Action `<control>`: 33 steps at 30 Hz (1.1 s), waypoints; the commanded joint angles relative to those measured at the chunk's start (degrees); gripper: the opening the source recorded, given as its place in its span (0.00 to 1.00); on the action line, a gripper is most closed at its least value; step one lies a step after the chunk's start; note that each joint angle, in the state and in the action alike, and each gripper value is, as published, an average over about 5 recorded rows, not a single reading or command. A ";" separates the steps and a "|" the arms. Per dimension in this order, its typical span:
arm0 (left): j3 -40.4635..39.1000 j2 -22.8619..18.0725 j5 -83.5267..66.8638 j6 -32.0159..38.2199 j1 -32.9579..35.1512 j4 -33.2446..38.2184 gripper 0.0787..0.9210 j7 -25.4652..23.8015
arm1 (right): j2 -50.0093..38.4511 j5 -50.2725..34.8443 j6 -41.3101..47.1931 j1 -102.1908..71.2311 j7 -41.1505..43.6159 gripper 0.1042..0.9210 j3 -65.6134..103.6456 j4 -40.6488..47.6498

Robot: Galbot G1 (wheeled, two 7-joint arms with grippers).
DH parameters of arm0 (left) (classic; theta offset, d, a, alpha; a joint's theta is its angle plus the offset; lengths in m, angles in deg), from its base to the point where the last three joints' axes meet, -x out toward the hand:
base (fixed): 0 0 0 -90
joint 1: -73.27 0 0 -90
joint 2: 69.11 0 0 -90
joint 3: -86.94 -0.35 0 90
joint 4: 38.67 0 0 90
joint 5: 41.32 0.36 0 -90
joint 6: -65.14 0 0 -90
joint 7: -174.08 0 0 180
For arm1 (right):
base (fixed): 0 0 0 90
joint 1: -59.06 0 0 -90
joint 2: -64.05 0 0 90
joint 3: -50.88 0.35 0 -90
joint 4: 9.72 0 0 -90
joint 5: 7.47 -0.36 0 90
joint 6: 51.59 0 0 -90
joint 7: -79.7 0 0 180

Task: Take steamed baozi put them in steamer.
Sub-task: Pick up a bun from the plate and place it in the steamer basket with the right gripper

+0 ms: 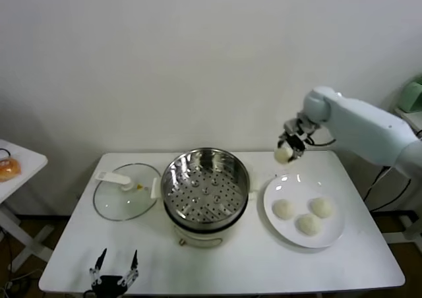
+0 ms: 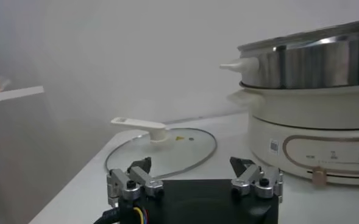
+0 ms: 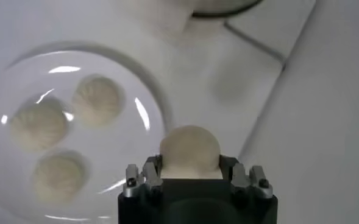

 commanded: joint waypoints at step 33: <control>-0.02 -0.15 0.31 0.86 -1.82 -2.81 0.88 0.35 | 32.05 11.45 -32.74 -6.46 -6.50 0.65 -3.49 17.84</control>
